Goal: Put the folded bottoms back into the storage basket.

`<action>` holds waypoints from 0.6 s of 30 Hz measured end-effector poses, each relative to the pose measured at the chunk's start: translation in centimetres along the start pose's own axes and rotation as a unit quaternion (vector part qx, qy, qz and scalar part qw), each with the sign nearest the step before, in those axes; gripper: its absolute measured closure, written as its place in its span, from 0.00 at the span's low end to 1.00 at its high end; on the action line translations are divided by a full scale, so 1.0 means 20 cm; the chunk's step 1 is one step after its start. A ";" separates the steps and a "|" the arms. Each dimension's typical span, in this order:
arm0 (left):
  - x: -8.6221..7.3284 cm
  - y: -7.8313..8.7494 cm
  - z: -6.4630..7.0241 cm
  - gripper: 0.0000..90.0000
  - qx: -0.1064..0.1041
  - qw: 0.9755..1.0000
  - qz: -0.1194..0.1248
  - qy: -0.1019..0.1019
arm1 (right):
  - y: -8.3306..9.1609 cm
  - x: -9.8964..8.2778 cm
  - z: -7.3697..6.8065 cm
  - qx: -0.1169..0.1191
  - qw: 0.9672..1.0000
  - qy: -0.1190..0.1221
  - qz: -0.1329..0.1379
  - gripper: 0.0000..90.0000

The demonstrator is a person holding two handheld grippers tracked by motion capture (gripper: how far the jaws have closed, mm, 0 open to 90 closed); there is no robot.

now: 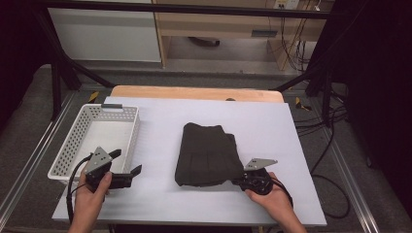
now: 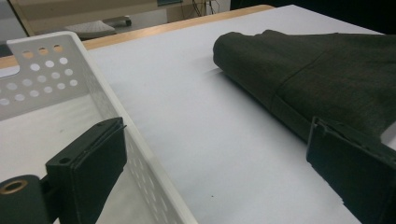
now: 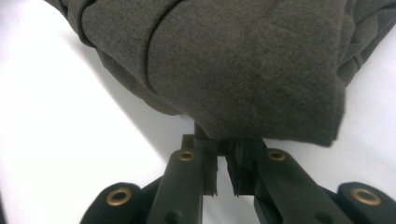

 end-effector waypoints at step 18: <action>-0.02 -0.04 0.12 0.06 -0.021 1.000 -0.009 -0.009 | 0.00 -0.07 -0.03 -0.002 1.000 0.013 -0.020 0.92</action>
Point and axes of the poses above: each handheld gripper's, and its own axes: y roughly backward along the jaws, x roughly out of its top, z roughly to its right, the point moved 9 cm from there along -y, roughly forward along the jaws, and after that the axes turned 6 degrees about y, right-handed, at the moved point
